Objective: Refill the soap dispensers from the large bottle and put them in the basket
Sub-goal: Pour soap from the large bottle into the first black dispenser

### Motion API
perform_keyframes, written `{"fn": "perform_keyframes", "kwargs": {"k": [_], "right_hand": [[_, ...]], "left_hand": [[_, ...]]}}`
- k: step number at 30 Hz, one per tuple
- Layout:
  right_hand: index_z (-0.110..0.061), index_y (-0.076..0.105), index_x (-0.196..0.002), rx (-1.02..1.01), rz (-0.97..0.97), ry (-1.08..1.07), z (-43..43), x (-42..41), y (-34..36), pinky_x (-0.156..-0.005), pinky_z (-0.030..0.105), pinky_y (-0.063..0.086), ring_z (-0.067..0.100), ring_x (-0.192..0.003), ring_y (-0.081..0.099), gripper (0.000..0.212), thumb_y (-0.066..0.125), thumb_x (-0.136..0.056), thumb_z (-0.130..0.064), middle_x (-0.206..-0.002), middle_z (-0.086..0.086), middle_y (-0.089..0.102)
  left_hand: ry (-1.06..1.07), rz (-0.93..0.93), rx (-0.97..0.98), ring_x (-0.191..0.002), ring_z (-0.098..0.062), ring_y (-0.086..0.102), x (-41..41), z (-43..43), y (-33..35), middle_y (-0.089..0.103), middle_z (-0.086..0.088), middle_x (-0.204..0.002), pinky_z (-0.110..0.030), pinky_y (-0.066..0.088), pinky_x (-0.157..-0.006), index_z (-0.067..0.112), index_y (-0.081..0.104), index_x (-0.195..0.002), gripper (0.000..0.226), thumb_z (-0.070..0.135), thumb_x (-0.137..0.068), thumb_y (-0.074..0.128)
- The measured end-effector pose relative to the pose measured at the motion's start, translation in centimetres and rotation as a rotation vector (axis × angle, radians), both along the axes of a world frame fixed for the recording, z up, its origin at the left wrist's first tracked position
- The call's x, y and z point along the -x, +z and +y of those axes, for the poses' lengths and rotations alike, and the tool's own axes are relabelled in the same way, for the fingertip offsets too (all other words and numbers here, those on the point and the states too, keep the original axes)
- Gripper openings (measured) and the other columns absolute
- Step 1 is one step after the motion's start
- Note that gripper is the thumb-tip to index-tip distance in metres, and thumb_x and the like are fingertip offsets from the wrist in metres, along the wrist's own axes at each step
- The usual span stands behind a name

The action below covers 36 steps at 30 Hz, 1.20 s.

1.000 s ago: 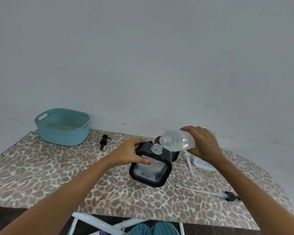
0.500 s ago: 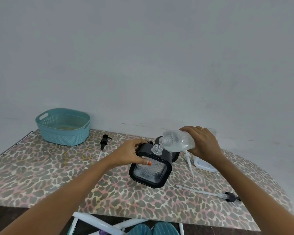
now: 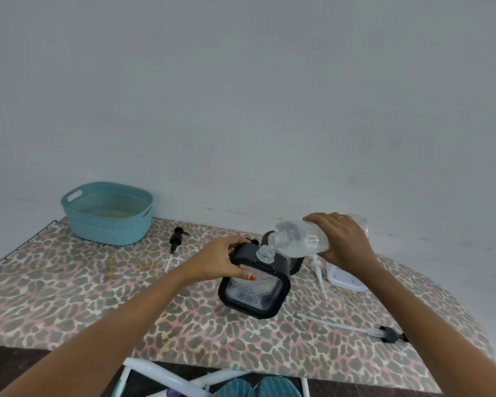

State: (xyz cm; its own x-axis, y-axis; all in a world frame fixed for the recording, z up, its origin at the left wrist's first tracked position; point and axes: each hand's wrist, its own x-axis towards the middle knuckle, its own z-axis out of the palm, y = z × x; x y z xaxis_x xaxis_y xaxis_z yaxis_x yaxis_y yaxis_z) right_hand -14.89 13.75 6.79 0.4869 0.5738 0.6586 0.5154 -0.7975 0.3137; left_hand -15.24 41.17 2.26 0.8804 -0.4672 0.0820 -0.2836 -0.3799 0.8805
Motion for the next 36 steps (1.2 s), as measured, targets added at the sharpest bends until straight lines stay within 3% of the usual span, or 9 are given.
{"fn": "perform_keyframes", "kwargs": {"k": [6,11,15,21,26,30,36], "right_hand": [[-0.018,0.051,-0.106,0.01,-0.002,-0.006,0.02,0.01,0.31,-0.065,0.035,0.052,0.027,-0.072,0.067,0.073,0.09,-0.044,-0.018,-0.095,0.004,0.071],[-0.016,0.055,-0.104,0.002,-0.017,-0.008,-0.01,0.09,0.56,-0.064,0.035,0.052,0.027,-0.071,0.067,0.07,0.091,-0.043,-0.017,-0.093,0.004,0.071],[-0.017,0.052,-0.104,0.003,-0.016,0.0,-0.15,0.04,0.61,-0.063,0.034,0.052,0.027,-0.071,0.067,0.071,0.09,-0.044,-0.018,-0.093,0.004,0.071],[-0.013,0.059,-0.102,0.009,-0.014,-0.018,-0.29,0.08,0.74,-0.063,0.035,0.053,0.027,-0.071,0.067,0.066,0.091,-0.044,-0.018,-0.093,0.005,0.071],[-0.014,0.057,-0.102,0.013,-0.008,-0.017,-0.39,0.11,0.77,-0.063,0.035,0.052,0.028,-0.071,0.067,0.067,0.09,-0.044,-0.019,-0.093,0.005,0.071],[-0.013,0.058,-0.102,0.019,-0.014,-0.017,-0.38,0.14,0.82,-0.063,0.035,0.052,0.028,-0.07,0.067,0.067,0.091,-0.043,-0.018,-0.093,0.005,0.071],[-0.014,0.057,-0.102,0.018,-0.012,-0.01,-0.36,0.13,0.96,-0.063,0.034,0.052,0.027,-0.07,0.067,0.068,0.091,-0.043,-0.017,-0.093,0.005,0.071]], "left_hand": [[0.0,0.001,0.001,-0.103,-0.009,0.061,0.16,0.01,0.17,0.065,0.004,-0.107,-0.02,0.044,-0.094,0.024,0.057,-0.106,0.056,0.03,-0.058,0.084],[-0.003,0.008,0.001,-0.104,-0.01,0.061,0.32,-0.06,0.32,0.064,0.005,-0.106,-0.021,0.042,-0.095,0.024,0.056,-0.105,0.05,0.021,-0.063,0.084],[0.003,0.011,0.002,-0.107,-0.013,0.06,0.33,0.02,0.23,0.065,0.004,-0.11,-0.029,0.042,-0.102,0.026,0.056,-0.108,0.064,0.039,-0.052,0.084],[0.0,0.015,0.018,-0.104,-0.011,0.062,0.34,-0.02,0.22,0.066,0.003,-0.109,-0.032,0.045,-0.101,0.027,0.056,-0.104,0.051,0.021,-0.062,0.084],[-0.011,-0.007,0.028,-0.101,-0.009,0.063,0.47,-0.21,0.25,0.067,0.004,-0.107,-0.027,0.049,-0.095,0.033,0.057,-0.099,0.055,0.04,-0.051,0.083],[-0.013,-0.009,0.034,-0.101,-0.01,0.063,0.35,-0.14,0.01,0.067,0.005,-0.105,-0.029,0.048,-0.096,0.034,0.058,-0.098,0.047,0.025,-0.06,0.084],[-0.015,-0.018,0.036,-0.101,-0.011,0.063,0.41,-0.12,-0.02,0.066,0.004,-0.105,-0.026,0.048,-0.095,0.034,0.057,-0.097,0.045,0.02,-0.063,0.084]]}}
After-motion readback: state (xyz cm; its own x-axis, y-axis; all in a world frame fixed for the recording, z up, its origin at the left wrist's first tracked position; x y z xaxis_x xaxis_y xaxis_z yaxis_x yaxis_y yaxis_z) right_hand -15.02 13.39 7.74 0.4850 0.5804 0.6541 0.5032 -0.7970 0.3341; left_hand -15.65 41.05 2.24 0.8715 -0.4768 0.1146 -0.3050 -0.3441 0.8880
